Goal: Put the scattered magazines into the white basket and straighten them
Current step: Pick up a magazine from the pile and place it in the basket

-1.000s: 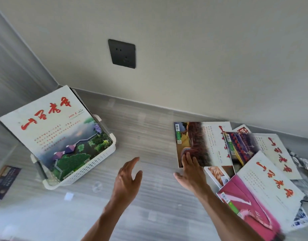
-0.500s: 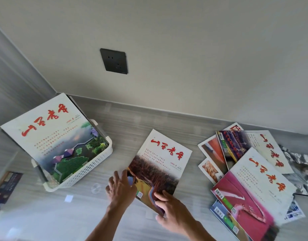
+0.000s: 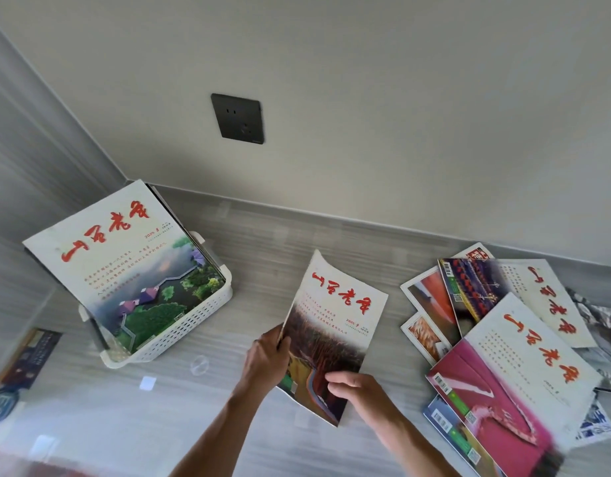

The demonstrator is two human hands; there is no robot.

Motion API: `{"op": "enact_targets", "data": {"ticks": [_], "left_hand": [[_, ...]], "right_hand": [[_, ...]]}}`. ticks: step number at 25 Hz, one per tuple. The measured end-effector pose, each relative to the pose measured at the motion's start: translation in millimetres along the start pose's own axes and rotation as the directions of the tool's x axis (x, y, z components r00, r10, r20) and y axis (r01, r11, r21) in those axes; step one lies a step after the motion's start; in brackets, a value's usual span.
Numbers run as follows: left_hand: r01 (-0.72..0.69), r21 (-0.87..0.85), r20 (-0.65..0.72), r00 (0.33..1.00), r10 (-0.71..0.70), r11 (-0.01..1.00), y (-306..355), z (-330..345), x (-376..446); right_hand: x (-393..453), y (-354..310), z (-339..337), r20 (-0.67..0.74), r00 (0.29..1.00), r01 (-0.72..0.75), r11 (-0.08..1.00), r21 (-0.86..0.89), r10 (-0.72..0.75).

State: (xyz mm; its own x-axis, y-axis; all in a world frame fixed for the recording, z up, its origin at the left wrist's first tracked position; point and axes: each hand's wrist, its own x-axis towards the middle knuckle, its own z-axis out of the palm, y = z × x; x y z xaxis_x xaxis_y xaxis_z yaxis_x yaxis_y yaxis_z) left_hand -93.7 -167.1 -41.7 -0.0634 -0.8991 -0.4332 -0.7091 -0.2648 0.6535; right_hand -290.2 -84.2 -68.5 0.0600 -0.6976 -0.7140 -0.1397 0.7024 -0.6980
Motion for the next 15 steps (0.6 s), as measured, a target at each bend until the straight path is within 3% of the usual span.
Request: {"op": "enact_targets", "data": {"ticks": [3,5,8,11,15], "left_hand": [[-0.181,-0.234,-0.028,0.983,0.179,0.955,3.5,-8.7,-12.2],[-0.261,-0.378,-0.061,0.964,0.257,0.888,4.1,-29.2,-22.1],[-0.308,-0.456,-0.066,0.947,0.314,0.835,9.1,-68.5,-34.5],[-0.309,-0.451,-0.058,0.946,0.318,0.837,18.0,-100.7,-39.6],[-0.200,-0.604,-0.256,0.965,0.050,0.772,21.6,-115.0,-33.2]], "right_hand": [[2.0,-23.6,-3.4,-0.291,0.955,0.095,0.987,0.129,-0.054],[4.5,-47.0,-8.3,-0.389,0.921,0.106,0.964,0.243,-0.003],[8.8,-80.4,-17.8,-0.310,0.950,0.125,0.960,0.251,-0.042],[4.8,-109.8,-18.8,-0.280,0.942,0.250,0.940,0.232,-0.182],[-5.2,-138.8,-6.3,-0.248,0.906,0.385,0.910,0.150,-0.343]]}}
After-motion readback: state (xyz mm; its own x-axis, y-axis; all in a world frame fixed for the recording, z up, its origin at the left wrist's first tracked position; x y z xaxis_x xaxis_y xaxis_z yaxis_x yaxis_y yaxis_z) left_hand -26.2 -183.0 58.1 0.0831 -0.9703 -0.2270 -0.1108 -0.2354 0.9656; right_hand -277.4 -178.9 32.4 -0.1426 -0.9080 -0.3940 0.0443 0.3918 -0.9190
